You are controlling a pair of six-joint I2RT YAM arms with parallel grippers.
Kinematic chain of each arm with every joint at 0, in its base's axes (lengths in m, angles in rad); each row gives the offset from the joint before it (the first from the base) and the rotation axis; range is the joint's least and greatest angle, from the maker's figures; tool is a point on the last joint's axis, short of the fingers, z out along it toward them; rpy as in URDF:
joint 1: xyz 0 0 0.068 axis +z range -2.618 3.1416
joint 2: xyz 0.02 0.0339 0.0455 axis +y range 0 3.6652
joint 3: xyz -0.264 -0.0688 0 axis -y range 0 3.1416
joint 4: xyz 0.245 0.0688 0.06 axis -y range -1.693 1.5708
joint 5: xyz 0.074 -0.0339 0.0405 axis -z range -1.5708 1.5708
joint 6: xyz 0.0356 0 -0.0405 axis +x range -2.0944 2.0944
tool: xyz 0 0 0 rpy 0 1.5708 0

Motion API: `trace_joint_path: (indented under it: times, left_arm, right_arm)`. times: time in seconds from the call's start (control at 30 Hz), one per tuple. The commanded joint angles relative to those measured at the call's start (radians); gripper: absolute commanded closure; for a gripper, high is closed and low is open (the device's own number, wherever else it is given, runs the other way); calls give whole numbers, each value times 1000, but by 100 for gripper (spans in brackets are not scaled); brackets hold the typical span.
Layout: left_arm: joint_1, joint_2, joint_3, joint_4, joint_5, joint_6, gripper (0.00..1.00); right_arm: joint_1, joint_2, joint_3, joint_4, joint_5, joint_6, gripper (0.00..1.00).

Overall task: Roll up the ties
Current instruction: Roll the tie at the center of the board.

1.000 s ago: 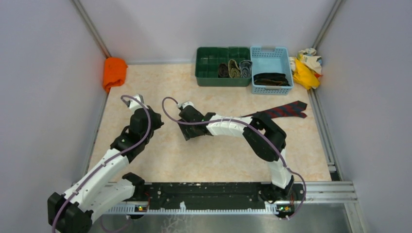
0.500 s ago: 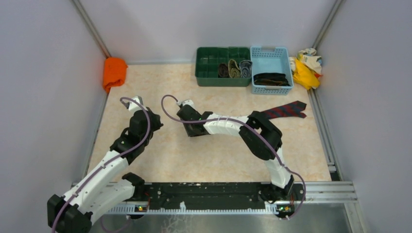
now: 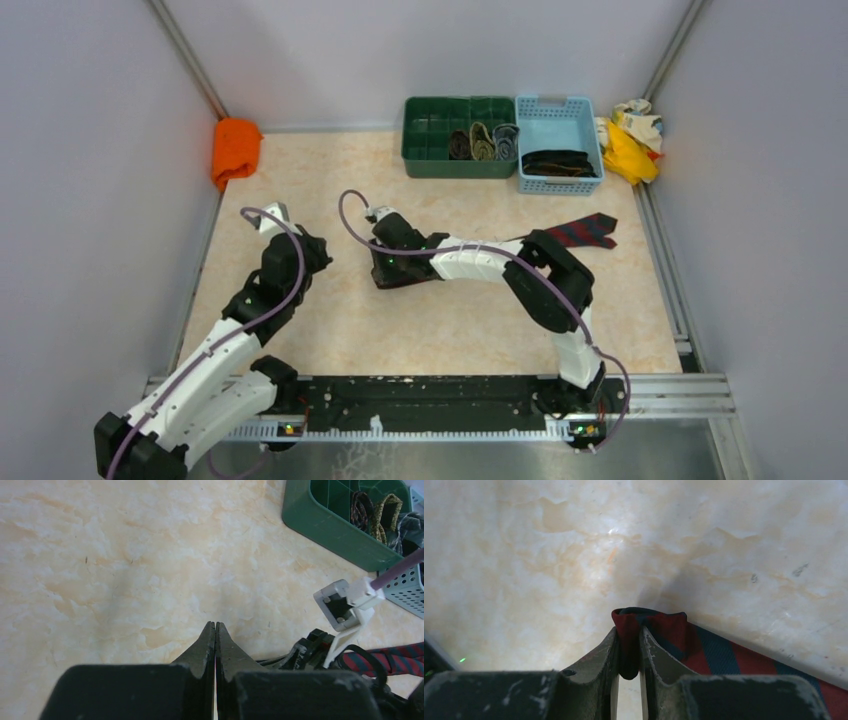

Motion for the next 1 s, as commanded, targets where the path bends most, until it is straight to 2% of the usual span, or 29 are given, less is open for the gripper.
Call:
trace_joint_path:
  times: [0.0, 0.4, 0.73, 0.97]
  left_arm:
    - [4, 13, -16, 26, 13, -8, 100]
    - [3, 106, -23, 126, 108, 27, 100]
    - [3, 173, -3, 191, 191, 45, 100]
    - [4, 237, 2, 241, 235, 50, 100]
  right_arm:
    - [-40, -104, -74, 175, -211, 97, 84]
    - [-161, -128, -364, 603, -553, 405, 85]
    - [-203, -172, -546, 849, -596, 569, 85]
    - [-247, -164, -619, 907, -582, 592, 86]
